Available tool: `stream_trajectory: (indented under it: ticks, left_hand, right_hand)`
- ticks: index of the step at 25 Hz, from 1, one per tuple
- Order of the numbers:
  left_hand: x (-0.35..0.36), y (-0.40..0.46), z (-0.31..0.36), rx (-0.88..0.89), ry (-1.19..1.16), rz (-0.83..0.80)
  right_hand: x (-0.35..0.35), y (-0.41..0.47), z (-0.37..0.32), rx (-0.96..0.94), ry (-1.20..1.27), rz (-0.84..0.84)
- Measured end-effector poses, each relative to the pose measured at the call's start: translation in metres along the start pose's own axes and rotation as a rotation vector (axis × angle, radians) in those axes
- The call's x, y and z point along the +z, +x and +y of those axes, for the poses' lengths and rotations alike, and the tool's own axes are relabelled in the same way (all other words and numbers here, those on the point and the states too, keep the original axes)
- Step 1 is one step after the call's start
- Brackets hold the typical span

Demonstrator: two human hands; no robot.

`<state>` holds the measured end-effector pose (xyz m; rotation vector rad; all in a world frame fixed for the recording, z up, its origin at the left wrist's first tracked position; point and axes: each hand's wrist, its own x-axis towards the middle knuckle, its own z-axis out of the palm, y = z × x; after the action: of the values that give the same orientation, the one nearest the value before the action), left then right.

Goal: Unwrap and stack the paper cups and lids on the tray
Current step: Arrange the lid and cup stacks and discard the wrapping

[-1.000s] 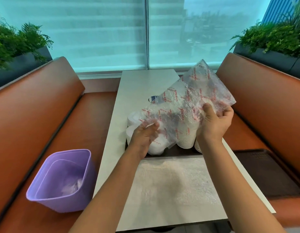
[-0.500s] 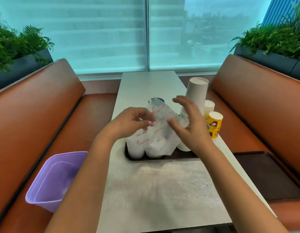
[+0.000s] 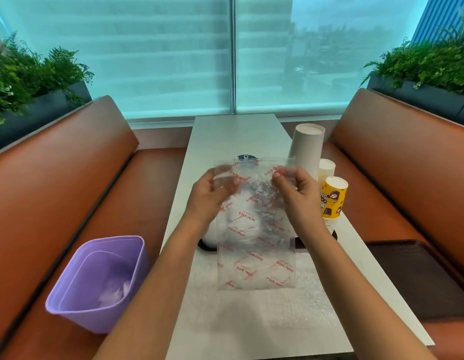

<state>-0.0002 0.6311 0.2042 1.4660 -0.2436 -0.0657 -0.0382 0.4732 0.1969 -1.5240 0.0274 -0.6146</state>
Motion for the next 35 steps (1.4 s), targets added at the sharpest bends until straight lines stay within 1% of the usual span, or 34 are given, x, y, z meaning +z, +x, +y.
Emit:
stream_trajectory:
  ticks: [3, 7, 11, 15, 23, 24, 25, 27, 28, 29, 30, 33, 34, 35]
  left_hand:
    - [0.011, 0.000, -0.005, 0.004, -0.026, 0.065]
    - [0.018, 0.001, -0.007, 0.006, -0.019, 0.093]
    - [0.021, 0.003, -0.009, -0.015, 0.002, 0.083]
    - [0.023, 0.002, -0.010, -0.036, -0.004, 0.073]
    - [0.027, 0.003, -0.009, -0.054, 0.013, 0.026]
    - [0.028, 0.003, -0.009, -0.057, 0.017, 0.029]
    - [0.029, 0.004, -0.009, -0.061, 0.020, 0.038]
    - [0.029, 0.006, -0.008, -0.078, -0.012, 0.076]
    - [0.027, 0.008, -0.008, -0.080, -0.044, 0.085]
    - [0.023, 0.009, -0.009, -0.078, -0.074, 0.070]
    - [0.018, 0.009, -0.012, -0.083, -0.093, 0.014]
    - [0.010, -0.003, -0.030, -0.174, -0.005, -0.237]
    - [0.009, -0.008, -0.037, -0.198, 0.013, -0.262]
    - [0.010, -0.012, -0.042, -0.217, 0.010, -0.233]
  right_hand:
    - [-0.001, -0.001, 0.003, 0.005, -0.036, 0.007]
    - [-0.005, 0.000, 0.006, -0.038, -0.020, 0.058]
    - [-0.009, 0.003, 0.009, -0.042, -0.035, 0.127]
    - [-0.012, 0.004, 0.010, -0.025, -0.051, 0.160]
    - [-0.015, 0.008, 0.017, -0.015, 0.008, 0.217]
    - [-0.017, 0.008, 0.017, -0.019, 0.033, 0.193]
    - [-0.019, 0.007, 0.017, -0.011, 0.065, 0.129]
    - [-0.025, 0.005, 0.017, 0.084, 0.108, -0.094]
    - [-0.028, 0.004, 0.017, 0.121, 0.080, -0.194]
    - [-0.030, 0.003, 0.018, 0.123, 0.016, -0.239]
    - [-0.031, 0.003, 0.019, 0.121, -0.035, -0.218]
    - [-0.036, 0.006, 0.021, 0.150, -0.009, -0.040]
    - [-0.039, 0.007, 0.021, 0.164, 0.028, -0.017]
    - [-0.042, 0.007, 0.023, 0.191, 0.073, -0.040]
